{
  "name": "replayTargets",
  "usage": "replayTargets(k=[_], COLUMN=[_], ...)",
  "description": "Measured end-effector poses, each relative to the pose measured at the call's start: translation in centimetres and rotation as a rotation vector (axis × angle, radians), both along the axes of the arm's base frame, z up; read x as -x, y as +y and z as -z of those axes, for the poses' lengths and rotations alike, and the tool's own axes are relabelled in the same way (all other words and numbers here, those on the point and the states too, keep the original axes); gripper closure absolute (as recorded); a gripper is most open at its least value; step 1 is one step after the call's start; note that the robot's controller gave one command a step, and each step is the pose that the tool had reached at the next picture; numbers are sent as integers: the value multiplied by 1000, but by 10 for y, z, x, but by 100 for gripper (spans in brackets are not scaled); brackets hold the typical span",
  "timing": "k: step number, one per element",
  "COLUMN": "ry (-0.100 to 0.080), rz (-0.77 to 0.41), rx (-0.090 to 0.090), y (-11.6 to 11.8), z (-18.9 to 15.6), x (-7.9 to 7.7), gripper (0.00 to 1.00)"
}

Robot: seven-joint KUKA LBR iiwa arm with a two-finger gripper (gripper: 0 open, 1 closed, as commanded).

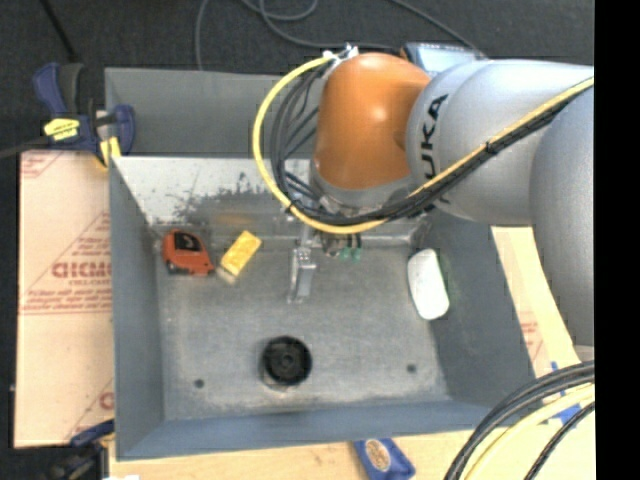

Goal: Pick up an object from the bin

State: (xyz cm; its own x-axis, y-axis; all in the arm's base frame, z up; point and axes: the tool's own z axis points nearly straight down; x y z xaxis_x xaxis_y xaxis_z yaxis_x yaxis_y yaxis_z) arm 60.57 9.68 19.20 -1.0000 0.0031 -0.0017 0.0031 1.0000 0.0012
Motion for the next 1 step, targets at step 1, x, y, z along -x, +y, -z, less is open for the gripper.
replayTargets(k=[1], ry=[0], rz=[0], rx=[0], y=[0], z=[0], x=[0], gripper=[0])
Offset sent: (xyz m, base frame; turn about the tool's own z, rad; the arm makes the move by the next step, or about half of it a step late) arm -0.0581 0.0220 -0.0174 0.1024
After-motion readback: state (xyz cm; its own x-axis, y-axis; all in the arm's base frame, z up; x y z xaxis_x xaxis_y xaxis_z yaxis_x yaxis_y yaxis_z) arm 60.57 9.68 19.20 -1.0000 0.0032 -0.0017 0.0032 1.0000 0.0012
